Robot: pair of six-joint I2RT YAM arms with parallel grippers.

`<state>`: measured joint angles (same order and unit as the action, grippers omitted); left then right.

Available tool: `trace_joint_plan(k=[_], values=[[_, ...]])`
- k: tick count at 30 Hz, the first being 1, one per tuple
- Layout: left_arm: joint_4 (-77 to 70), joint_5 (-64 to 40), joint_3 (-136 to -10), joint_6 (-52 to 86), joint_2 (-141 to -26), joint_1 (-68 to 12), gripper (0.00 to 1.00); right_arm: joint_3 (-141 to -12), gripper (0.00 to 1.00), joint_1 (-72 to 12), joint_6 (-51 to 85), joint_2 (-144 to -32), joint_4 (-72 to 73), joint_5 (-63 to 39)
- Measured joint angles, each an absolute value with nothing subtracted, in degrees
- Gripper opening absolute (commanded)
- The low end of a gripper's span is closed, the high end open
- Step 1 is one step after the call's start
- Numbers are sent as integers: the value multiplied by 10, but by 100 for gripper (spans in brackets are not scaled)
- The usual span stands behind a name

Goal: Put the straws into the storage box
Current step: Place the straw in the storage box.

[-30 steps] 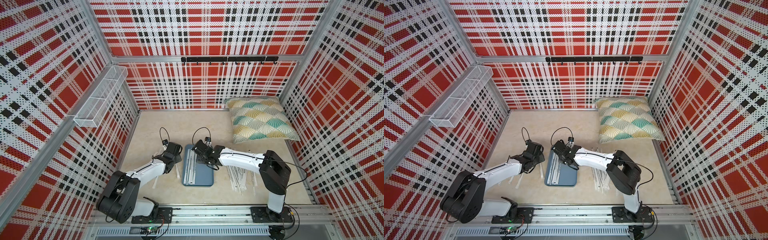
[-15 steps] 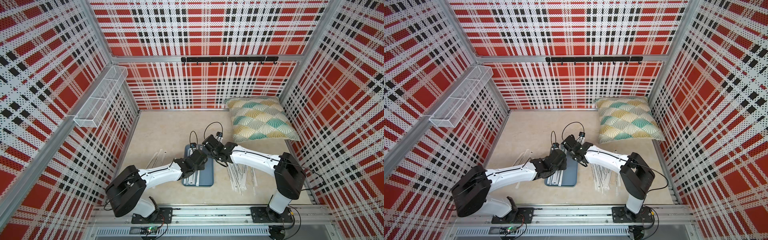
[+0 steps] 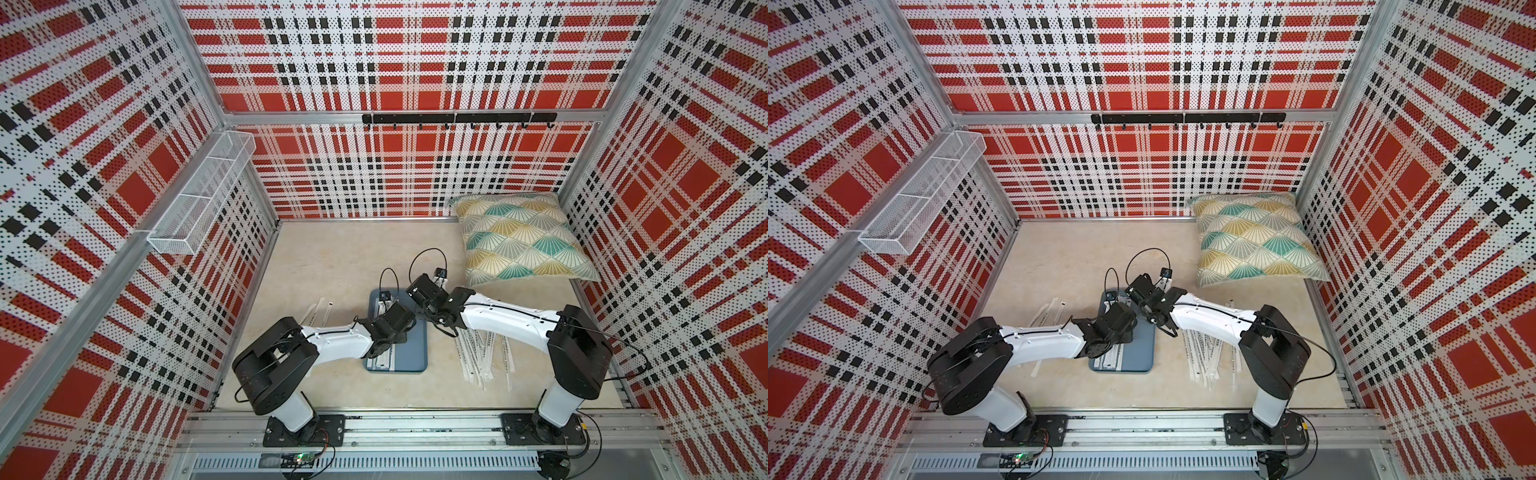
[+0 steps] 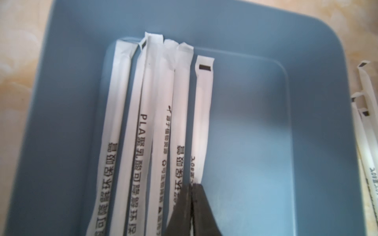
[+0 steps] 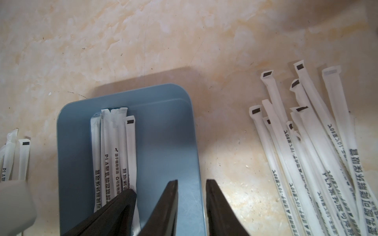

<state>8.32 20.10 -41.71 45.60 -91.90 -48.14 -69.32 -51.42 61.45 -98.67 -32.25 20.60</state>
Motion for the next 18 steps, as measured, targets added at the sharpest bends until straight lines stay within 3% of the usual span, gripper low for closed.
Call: trace_joint_plan(k=[5,10,12,16,18], values=[[86,204,-419,453,-919,-480,14,-693,29,-514,614,-987,-322,206],[100,205,-433,444,-906,-475,23,-693,28,-514,609,-986,-328,206],[112,206,-442,441,-890,-470,29,-689,28,-512,606,-979,-334,207],[135,213,-456,429,-826,-446,55,-648,28,-508,595,-925,-358,209],[145,218,-456,415,-778,-427,63,-620,28,-505,582,-890,-379,208]])
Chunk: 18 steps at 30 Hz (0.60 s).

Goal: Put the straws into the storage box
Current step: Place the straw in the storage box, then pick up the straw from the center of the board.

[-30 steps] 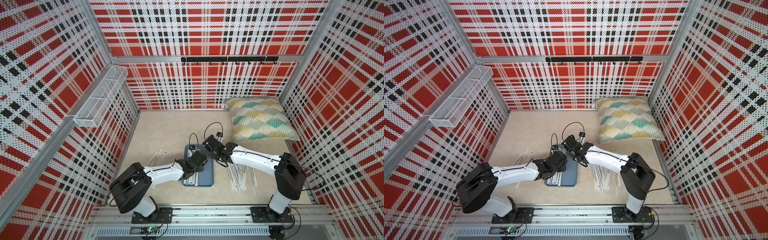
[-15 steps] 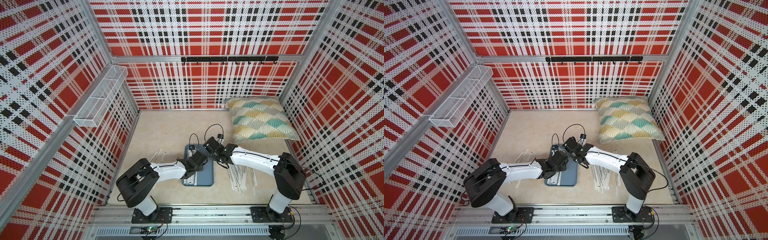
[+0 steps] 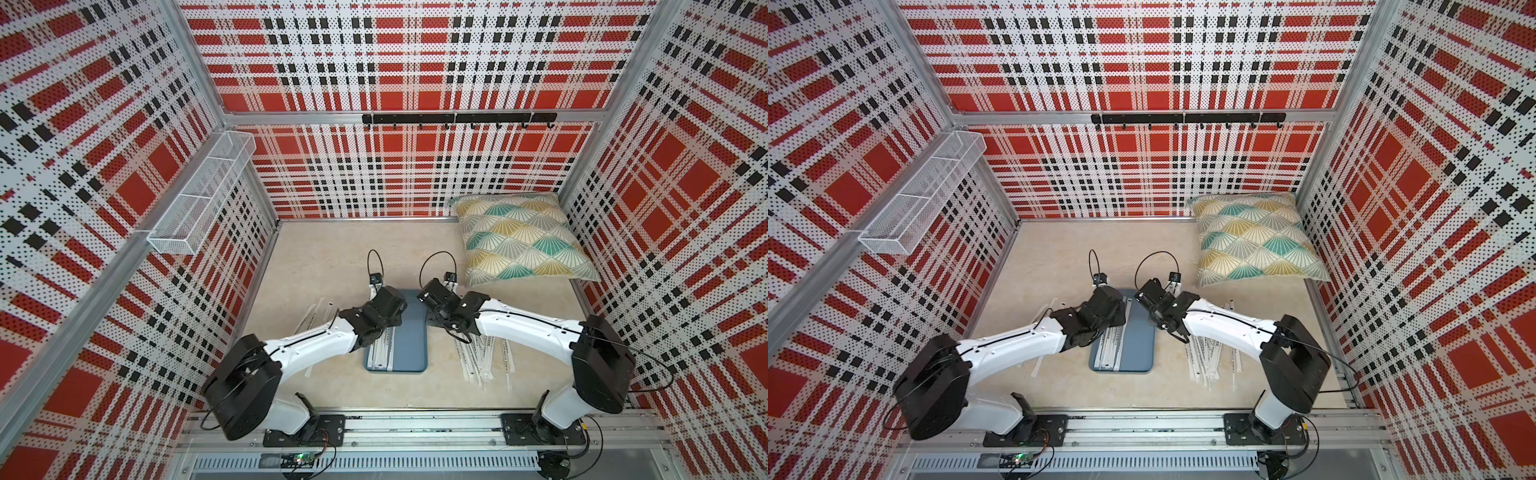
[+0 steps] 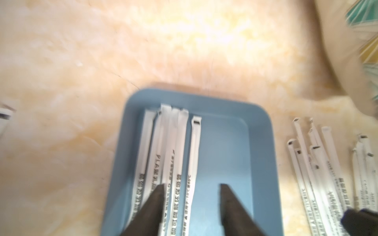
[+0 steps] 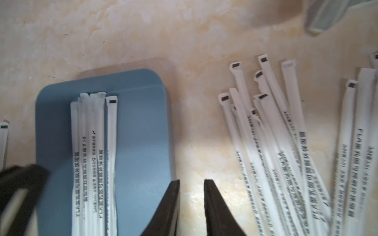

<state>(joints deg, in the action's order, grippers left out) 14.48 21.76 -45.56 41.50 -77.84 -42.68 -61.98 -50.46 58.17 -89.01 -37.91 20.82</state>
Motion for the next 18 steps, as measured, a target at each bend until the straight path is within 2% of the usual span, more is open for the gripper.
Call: trace_joint_plan(k=[5,9,18], values=[[122,190,-417,367,-654,-317,72,-594,24,-503,547,-871,-435,197],[88,124,-361,339,-626,-226,75,-590,24,-503,535,-896,-447,189],[52,45,-290,349,-632,-222,71,-591,26,-496,529,-970,-445,168]])
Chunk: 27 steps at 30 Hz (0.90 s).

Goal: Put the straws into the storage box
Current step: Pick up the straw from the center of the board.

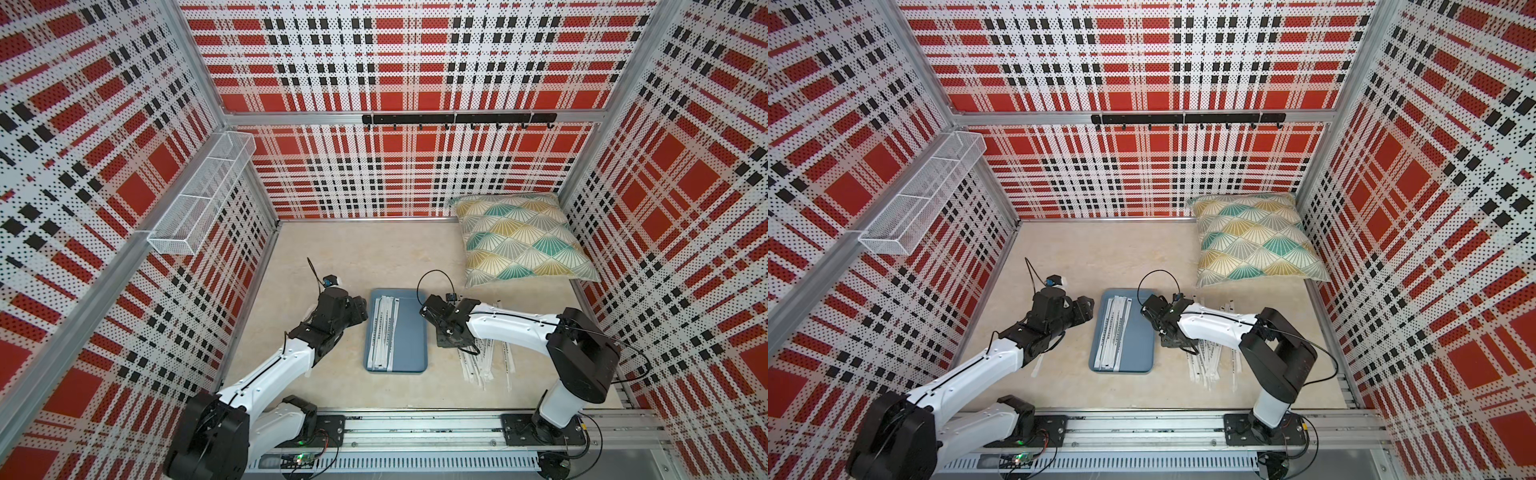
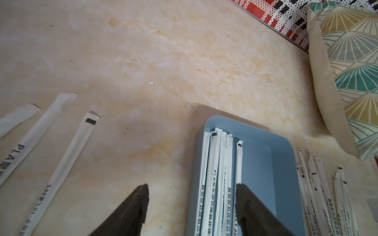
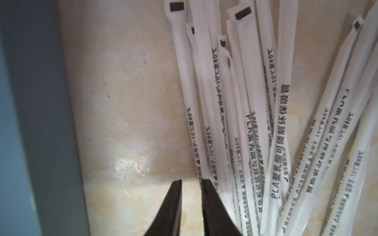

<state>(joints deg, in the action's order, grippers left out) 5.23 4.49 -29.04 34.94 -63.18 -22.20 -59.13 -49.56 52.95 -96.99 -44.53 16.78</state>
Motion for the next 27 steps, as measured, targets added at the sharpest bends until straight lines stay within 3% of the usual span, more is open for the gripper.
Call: trace_joint_plan(k=[9,18,27], values=[[30,35,-270,368,-637,-233,70,-564,25,-480,525,-974,-423,152],[25,35,-270,373,-643,-240,68,-562,16,-480,522,-977,-409,143],[23,40,-252,397,-642,-246,66,-676,14,-527,564,-967,-455,158]])
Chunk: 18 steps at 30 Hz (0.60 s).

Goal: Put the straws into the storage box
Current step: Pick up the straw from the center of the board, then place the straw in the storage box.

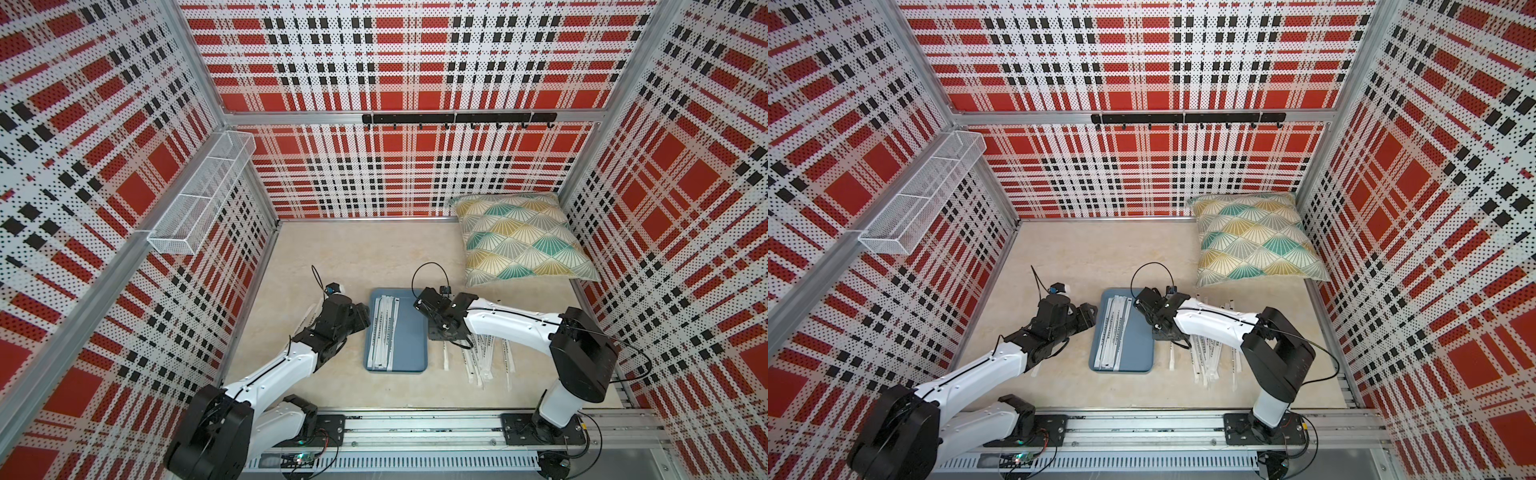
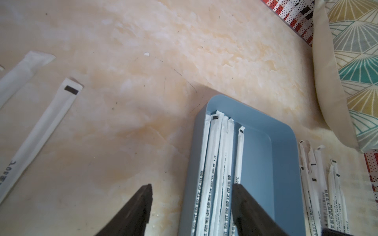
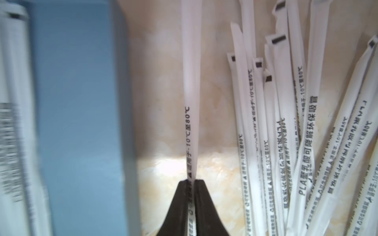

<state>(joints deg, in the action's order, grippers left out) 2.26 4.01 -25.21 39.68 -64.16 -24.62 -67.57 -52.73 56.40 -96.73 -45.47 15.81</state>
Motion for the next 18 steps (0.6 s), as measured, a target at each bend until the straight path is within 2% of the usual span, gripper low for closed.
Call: trace_joint_plan(k=[4,9,18], values=[[23,49,-250,405,-641,-262,66,-752,14,-555,594,-973,-451,163],[23,53,-250,411,-641,-269,66,-850,15,-583,633,-1042,-407,182],[23,55,-248,421,-633,-273,66,-835,16,-590,657,-1138,-373,149]])
